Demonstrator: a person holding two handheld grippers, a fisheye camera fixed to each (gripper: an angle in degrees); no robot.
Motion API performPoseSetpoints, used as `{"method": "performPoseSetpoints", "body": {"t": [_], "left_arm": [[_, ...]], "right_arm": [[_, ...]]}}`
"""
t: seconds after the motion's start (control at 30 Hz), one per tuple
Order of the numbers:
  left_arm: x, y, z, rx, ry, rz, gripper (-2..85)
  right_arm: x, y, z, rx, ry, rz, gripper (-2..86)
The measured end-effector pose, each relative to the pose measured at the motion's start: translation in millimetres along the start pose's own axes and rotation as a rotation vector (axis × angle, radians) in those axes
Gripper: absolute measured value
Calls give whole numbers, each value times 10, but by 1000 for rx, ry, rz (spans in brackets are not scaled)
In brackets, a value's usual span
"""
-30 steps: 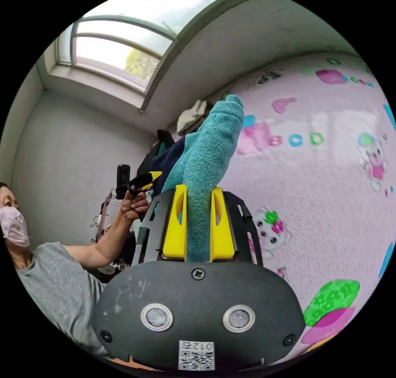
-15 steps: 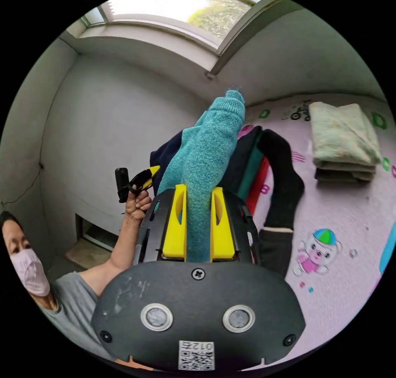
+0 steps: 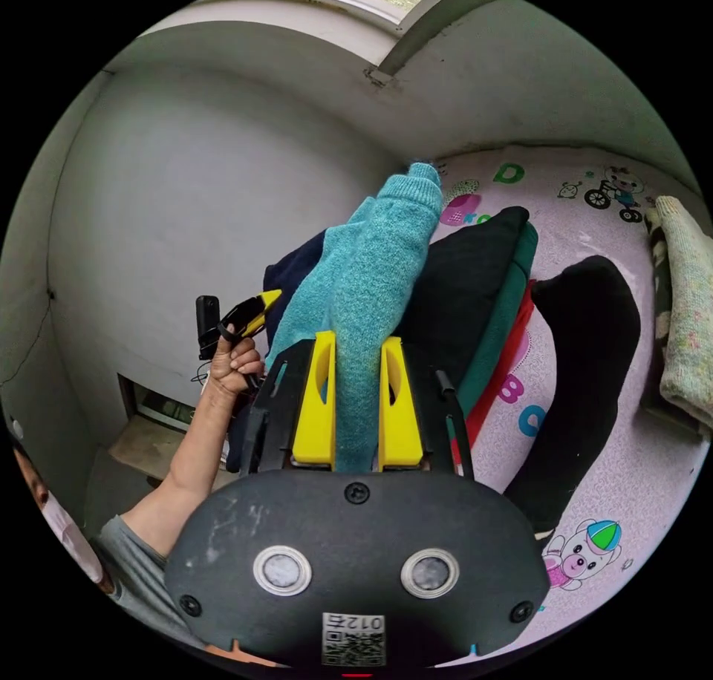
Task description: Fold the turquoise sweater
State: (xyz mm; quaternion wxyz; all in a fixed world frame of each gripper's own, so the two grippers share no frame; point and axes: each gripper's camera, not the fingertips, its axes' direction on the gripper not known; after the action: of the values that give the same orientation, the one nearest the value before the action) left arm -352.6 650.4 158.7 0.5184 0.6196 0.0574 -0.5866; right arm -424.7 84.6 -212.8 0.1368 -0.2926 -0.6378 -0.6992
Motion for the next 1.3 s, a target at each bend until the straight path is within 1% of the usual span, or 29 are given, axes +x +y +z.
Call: {"method": "performPoseSetpoints", "body": {"t": [0.1,0.2,0.3,0.37,0.43,0.57,0.67,0.73,0.9,0.97,1.03,1.07,1.1,1.13,1.17,1.2,1.23,1.27,1.3], "left_arm": [[-100,-82,91,-58,-10,-2,71],[-197,-143,170,-120,-105,4,70],[-346,-229,172,-113,-90,-53,68],[-341,-314,186,-139,-98,-78,67],[-256,-448,208,-185,-152,-39,66],[-318,-435,273,-189,-153,-79,66],[-410,-358,221,-152,-115,-110,66],[-421,-325,187,-142,-101,-110,65],[-334,-245,275,-170,-167,-106,63],[-381,-164,283,-136,-147,-166,60],[-435,-34,189,-43,-53,-220,56],[-428,4,136,-10,-42,-228,54],[-354,88,-36,93,-61,-226,50],[-193,178,-232,198,-111,-193,47],[-81,219,-312,237,-133,-152,46],[172,273,-392,250,-179,-57,44],[423,300,-361,192,-218,40,42],[536,315,-311,151,-232,85,41],[717,351,-167,59,-251,155,40]], "right_arm": [[40,-142,95,-16,34,13,87],[14,-260,167,-35,81,11,88],[69,-262,254,-14,53,104,88],[113,-236,312,5,26,201,88],[82,-266,329,2,36,210,88],[-60,-454,315,2,108,172,87],[-172,-542,356,-31,123,138,88],[-181,-474,406,-45,130,154,89],[-145,-327,413,1,146,203,97],[-212,-289,365,1,160,208,102],[-296,-223,286,8,185,199,100],[-354,-166,205,18,208,194,96],[-392,-129,155,29,221,188,92],[-506,-43,45,63,241,151,84],[-650,51,-43,94,255,93,81],[-720,98,-69,102,258,68,80],[-833,190,-79,101,249,31,80],[-917,280,-43,82,213,1,80],[-946,324,-9,64,195,-10,79]]}}
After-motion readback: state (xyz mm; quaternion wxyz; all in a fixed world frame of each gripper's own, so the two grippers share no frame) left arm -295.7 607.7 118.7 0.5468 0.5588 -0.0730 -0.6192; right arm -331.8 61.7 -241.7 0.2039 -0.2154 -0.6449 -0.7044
